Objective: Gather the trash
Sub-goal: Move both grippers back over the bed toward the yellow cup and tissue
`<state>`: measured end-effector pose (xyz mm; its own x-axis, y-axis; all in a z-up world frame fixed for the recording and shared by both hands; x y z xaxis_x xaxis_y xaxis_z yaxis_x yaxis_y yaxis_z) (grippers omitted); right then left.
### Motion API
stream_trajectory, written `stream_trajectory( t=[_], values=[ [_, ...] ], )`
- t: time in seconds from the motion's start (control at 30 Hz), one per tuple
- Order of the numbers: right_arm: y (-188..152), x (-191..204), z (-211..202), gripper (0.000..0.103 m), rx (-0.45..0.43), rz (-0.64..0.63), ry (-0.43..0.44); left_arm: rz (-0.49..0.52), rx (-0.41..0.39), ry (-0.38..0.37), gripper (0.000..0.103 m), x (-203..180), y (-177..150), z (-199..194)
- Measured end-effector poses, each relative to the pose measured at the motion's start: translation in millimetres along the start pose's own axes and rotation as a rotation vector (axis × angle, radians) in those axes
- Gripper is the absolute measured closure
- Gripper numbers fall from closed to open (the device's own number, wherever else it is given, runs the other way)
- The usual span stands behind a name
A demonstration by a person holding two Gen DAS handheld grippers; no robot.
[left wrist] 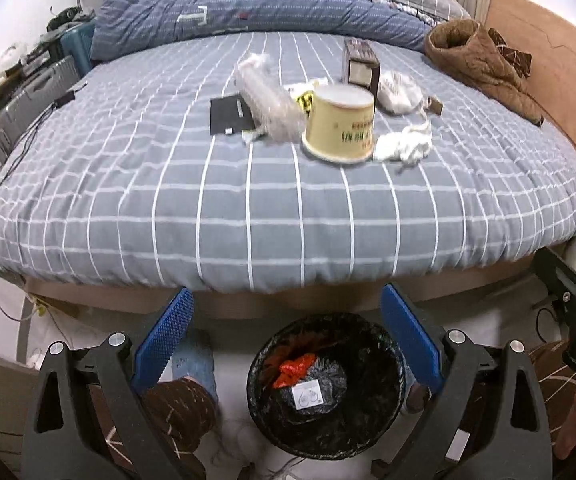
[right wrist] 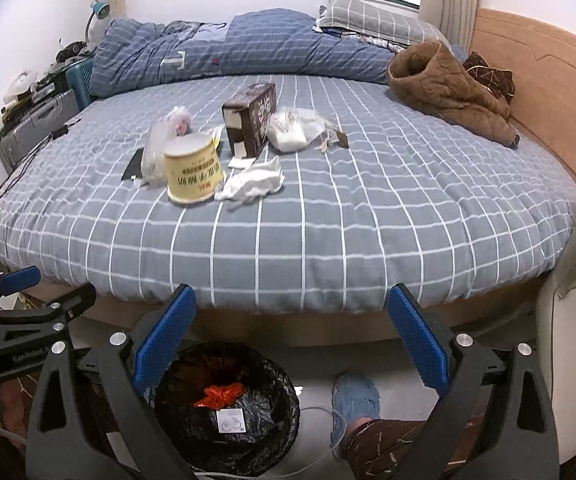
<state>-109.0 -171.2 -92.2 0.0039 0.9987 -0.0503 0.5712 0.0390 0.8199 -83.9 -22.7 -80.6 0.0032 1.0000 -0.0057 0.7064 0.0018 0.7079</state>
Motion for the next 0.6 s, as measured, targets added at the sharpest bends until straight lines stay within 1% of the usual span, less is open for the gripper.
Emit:
stream_trajectory(
  t=[0.27,0.6],
  values=[
    [29.1,-0.5,16.6,0.010,-0.005,-0.010,0.013,0.004,-0.015,-0.010,0.010,-4.8,37.6,8.1],
    [53.6,3.9,65.4,0.010,0.023,-0.047,0.050,0.002,-0.004,-0.012,0.011,-13.4,73.5,53.2]
  ],
)
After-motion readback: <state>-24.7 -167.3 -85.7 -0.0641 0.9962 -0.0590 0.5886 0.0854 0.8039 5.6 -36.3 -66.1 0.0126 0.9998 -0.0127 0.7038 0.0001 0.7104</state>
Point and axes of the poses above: each gripper's, at about its wrist camera, not at the fingertips, and z roughly the way its jaws point, x to its left, y to its top, the point moved 5 cm from there along z, roughly the way its jaws point, and after that the axes turned 10 degrees about -x, right-handed, at the moved point
